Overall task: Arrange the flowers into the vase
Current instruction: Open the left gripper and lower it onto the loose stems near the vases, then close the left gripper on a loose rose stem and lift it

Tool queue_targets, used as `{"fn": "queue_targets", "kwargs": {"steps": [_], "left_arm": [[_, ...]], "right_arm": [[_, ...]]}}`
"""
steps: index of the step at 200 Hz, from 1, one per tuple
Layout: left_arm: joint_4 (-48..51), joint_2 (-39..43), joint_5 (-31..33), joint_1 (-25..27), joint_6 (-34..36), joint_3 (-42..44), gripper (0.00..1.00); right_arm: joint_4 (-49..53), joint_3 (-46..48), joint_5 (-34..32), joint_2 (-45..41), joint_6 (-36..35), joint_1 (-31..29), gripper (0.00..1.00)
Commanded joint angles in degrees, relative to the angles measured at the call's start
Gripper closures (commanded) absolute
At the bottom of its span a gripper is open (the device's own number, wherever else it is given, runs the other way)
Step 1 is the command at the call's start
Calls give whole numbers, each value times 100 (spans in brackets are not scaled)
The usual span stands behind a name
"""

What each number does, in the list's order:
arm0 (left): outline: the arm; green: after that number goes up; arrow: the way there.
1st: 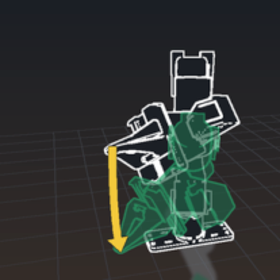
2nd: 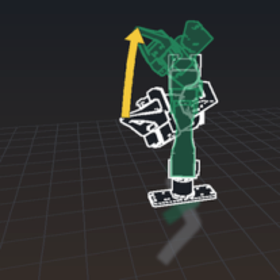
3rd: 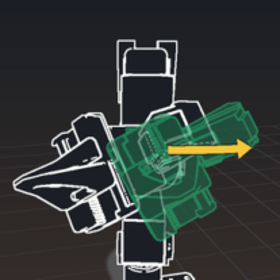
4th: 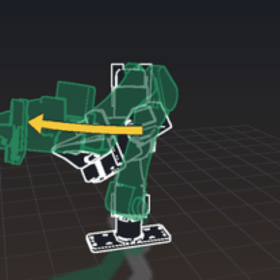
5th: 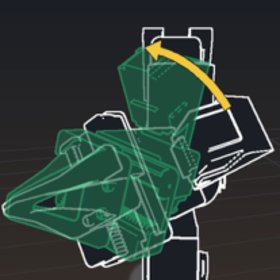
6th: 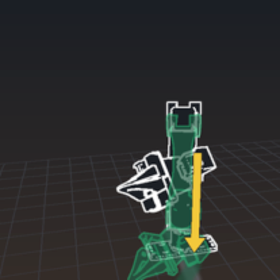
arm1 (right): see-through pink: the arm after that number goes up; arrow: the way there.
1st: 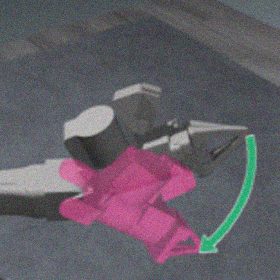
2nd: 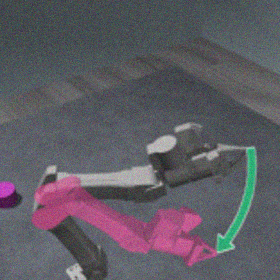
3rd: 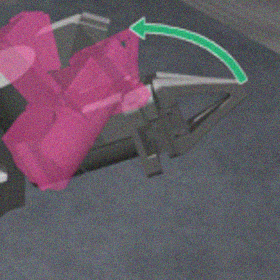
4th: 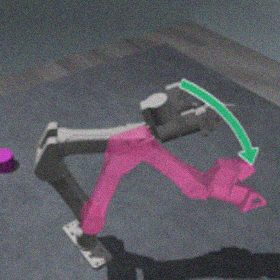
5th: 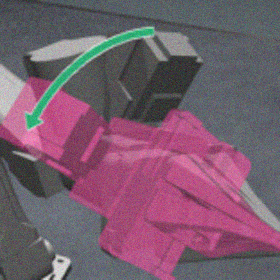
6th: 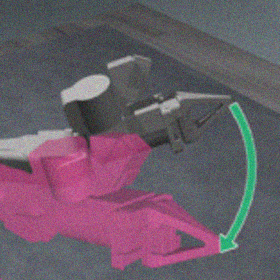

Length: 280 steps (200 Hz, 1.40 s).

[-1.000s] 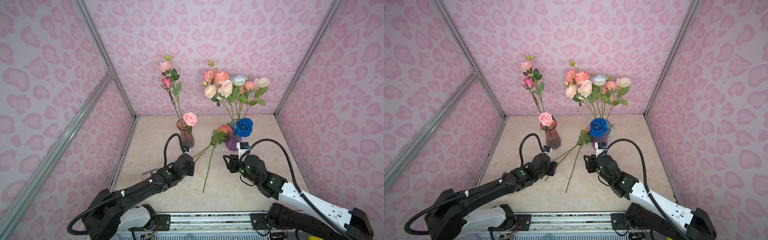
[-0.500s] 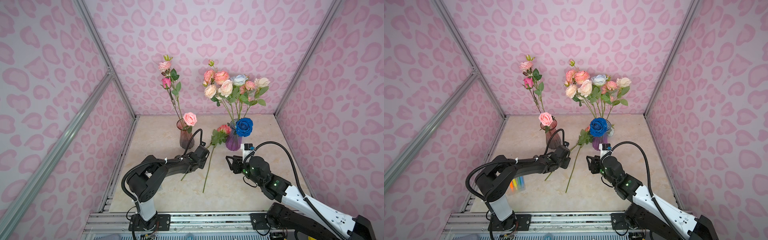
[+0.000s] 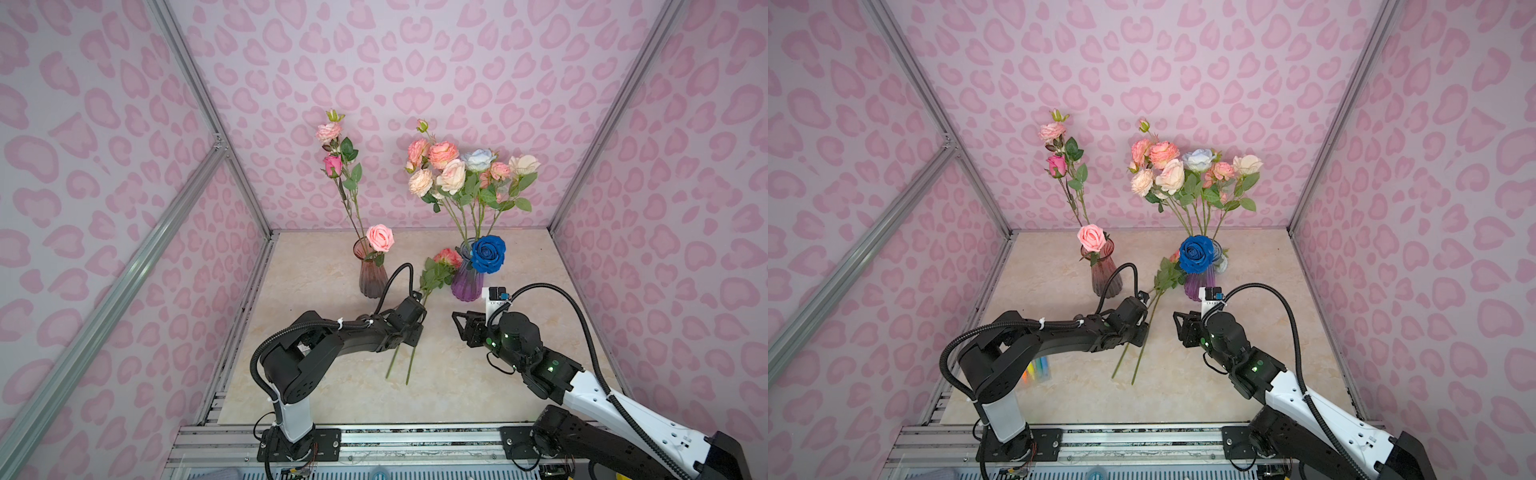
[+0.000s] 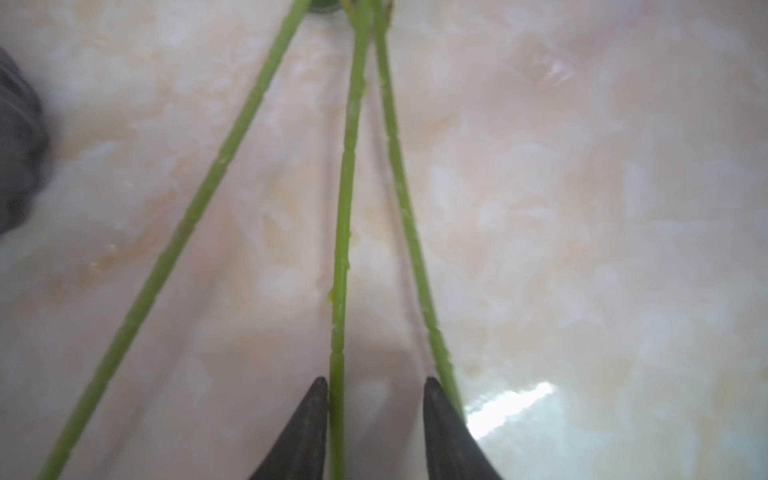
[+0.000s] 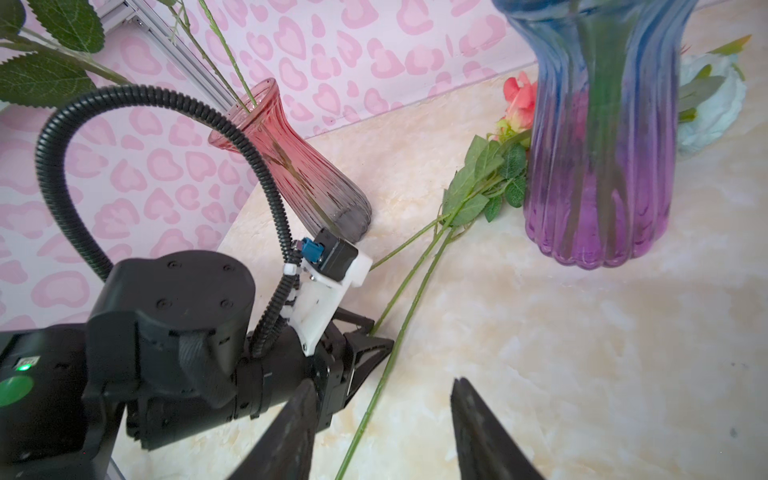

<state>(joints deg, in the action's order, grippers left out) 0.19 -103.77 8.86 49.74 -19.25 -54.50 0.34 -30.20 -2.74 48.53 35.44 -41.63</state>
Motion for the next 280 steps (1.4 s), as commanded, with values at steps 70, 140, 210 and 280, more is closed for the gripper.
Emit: {"fn": "queue_targets", "kwargs": {"steps": [70, 140, 210, 280], "left_arm": [[897, 822, 715, 441, -165, -209, 49], [862, -58, 1299, -476, 1011, -718, 48], [568, -390, -233, -670, 1543, -920, 58], [579, -470, -372, -671, 1391, -827, 85]], "right_arm": [[0, 4, -51, -151, 67, -3, 47], [89, 5, -90, -193, 20, -3, 47], [29, -4, -92, -79, 5, 40, 47], [65, 21, -68, -170, 32, 76, 47]]}}
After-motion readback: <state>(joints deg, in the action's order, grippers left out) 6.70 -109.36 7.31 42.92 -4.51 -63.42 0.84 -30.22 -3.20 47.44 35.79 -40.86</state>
